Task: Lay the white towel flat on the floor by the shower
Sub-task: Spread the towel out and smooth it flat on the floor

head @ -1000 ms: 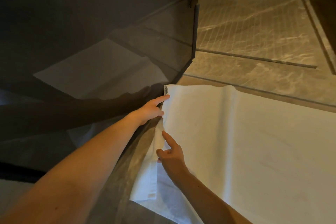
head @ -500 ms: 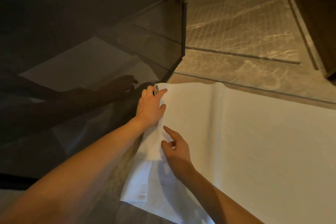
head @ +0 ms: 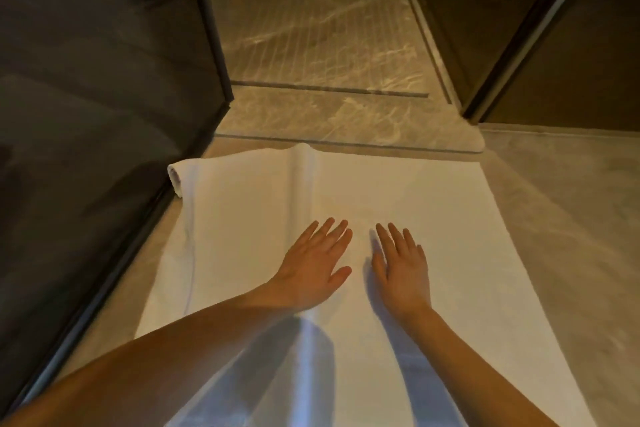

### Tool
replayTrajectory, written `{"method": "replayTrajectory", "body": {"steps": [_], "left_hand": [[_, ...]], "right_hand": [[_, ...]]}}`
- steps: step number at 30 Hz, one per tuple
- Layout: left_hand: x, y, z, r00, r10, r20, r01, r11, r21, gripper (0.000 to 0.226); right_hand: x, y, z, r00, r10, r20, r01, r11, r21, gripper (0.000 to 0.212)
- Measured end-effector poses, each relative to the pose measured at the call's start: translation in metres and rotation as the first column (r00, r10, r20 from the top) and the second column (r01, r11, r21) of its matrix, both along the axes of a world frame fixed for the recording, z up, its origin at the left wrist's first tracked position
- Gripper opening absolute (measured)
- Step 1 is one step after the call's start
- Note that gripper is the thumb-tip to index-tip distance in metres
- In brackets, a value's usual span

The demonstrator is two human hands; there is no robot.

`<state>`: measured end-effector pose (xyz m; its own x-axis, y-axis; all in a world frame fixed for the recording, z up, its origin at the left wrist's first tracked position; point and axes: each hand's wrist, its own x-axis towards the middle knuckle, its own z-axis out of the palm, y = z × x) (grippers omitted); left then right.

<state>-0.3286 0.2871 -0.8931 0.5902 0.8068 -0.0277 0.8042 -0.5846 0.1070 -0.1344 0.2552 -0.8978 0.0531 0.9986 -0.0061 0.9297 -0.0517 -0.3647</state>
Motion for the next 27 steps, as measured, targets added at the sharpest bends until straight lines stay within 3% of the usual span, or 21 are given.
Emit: {"method": "replayTrajectory", "body": {"steps": [4,8,13,27], "left_hand": [[0.021,-0.003,-0.022,0.997,-0.018,-0.076,0.015,0.999,-0.045,0.071],[0.024,-0.003,-0.036,0.990,-0.024,-0.136,0.014,0.997,-0.071,0.071],[0.033,-0.005,-0.039,0.997,-0.017,-0.076,0.012,0.998,-0.067,0.069],[0.106,-0.004,-0.037,0.993,-0.041,-0.112,0.029,0.994,-0.106,0.071]], "right_hand": [[0.021,-0.008,-0.024,0.989,0.004,0.151,0.009,0.996,-0.089,0.054],[0.028,-0.006,-0.035,0.988,0.006,0.157,0.008,0.997,-0.083,0.054],[0.041,-0.006,-0.039,0.988,0.007,0.154,0.005,0.997,-0.077,0.055],[0.116,-0.007,-0.045,0.987,-0.007,0.161,0.017,0.998,-0.059,0.054]]}}
